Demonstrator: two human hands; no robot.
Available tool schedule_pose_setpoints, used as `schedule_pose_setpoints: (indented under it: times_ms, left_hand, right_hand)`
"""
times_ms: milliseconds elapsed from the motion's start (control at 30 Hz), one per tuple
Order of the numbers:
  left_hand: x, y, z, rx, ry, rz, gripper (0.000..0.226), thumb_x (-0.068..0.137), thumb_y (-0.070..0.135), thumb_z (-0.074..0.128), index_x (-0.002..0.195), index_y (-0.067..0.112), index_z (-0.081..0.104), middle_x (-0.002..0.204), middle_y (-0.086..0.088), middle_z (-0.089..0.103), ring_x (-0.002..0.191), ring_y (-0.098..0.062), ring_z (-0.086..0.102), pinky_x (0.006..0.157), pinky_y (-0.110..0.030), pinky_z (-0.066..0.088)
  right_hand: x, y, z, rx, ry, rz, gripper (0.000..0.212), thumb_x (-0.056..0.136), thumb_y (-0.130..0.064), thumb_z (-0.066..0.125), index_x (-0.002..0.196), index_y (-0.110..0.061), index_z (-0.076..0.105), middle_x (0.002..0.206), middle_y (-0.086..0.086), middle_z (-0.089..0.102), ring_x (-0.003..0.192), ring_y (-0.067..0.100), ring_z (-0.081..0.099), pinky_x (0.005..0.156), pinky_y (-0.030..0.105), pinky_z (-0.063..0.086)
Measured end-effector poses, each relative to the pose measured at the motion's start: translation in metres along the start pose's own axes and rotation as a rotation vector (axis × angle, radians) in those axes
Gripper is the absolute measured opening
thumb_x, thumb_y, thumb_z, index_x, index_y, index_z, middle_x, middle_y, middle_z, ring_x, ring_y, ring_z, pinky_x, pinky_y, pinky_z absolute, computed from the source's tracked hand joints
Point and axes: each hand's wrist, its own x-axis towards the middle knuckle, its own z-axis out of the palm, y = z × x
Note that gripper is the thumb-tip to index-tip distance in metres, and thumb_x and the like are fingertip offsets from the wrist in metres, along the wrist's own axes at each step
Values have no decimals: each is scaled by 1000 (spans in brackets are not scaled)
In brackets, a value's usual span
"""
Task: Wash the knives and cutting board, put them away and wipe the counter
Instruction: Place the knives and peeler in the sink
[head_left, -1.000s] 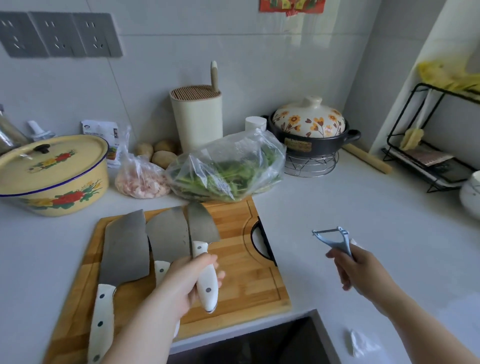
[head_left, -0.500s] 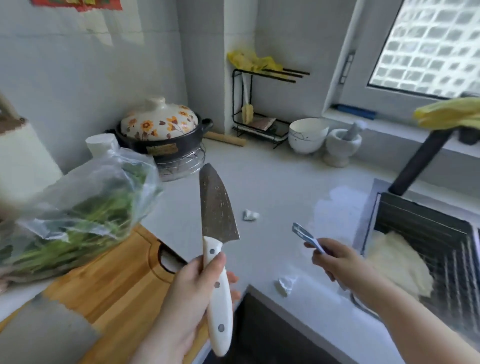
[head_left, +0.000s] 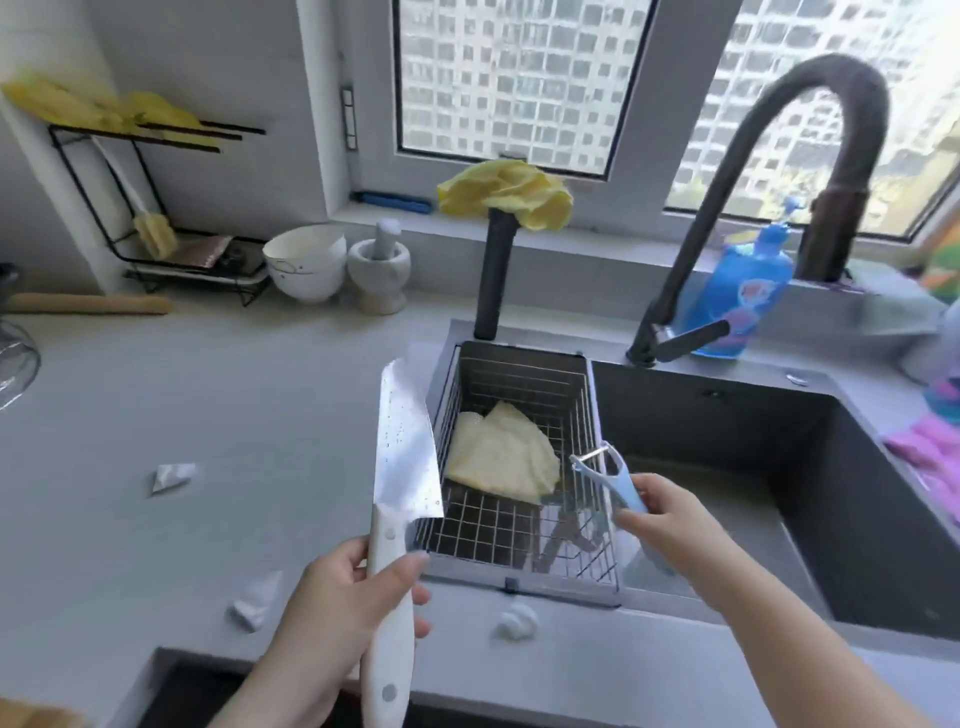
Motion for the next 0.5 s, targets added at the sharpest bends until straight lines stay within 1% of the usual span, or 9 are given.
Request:
schedule_pose_setpoints:
  times_ms: [33,100,200,267,367,400,500]
  left_hand:
    - [2,0,19,17,-16,3,8,81,11,65,86,5,61,52,-6,66,43,-19,60,50,-30,47]
    - [7,-2,60,44,-37,-1,9,82,12,64,85,4,61,52,-6,65,42,-19,59,44,-28,47]
    - [16,-2,131,74,-81,-26,10,84,11,61,85,1,61,51,-7,64,39,-19,57,37,-24,44]
    - [25,-4,175,73,-120,-56,9,85,10,61,85,0,60,51,-8,63,39,-19,56,38,-24,43]
    - [38,-7,231,126,-178,-105,12,84,14,62,86,2,62,53,-5,64,43,-18,59,42,-23,44]
    - [42,-8,245,141,-190,-123,12,84,15,62,87,3,62,53,-5,65,44,-18,60,42,-23,44]
    - [62,-17,280,154,-213,-177,15,86,15,61,80,2,61,52,-6,61,42,-16,58,39,-20,44]
  right_hand:
    - [8,11,-18,5,22,2,21,87,-4,55,103,-16,53,76,2,54,60,16,43,48,22,33]
    - [24,35,-57,25,71,-5,20,86,-2,55,101,-15,54,75,1,54,62,15,45,50,21,36]
    - [48,76,-116,36,101,-2,23,84,-2,58,105,-13,57,83,1,57,68,14,50,57,20,38]
    - [64,104,-150,58,113,33,23,84,-3,59,106,-12,57,89,3,59,73,15,52,60,22,38]
    - [95,142,-187,125,163,96,26,83,-2,59,110,-4,58,90,8,59,78,21,53,67,29,39]
    - [104,152,-193,138,171,119,28,83,-1,59,111,-2,57,90,10,58,78,23,53,66,29,39]
    - [131,180,-201,144,168,181,40,82,2,57,121,-1,50,86,8,55,70,22,50,55,27,35]
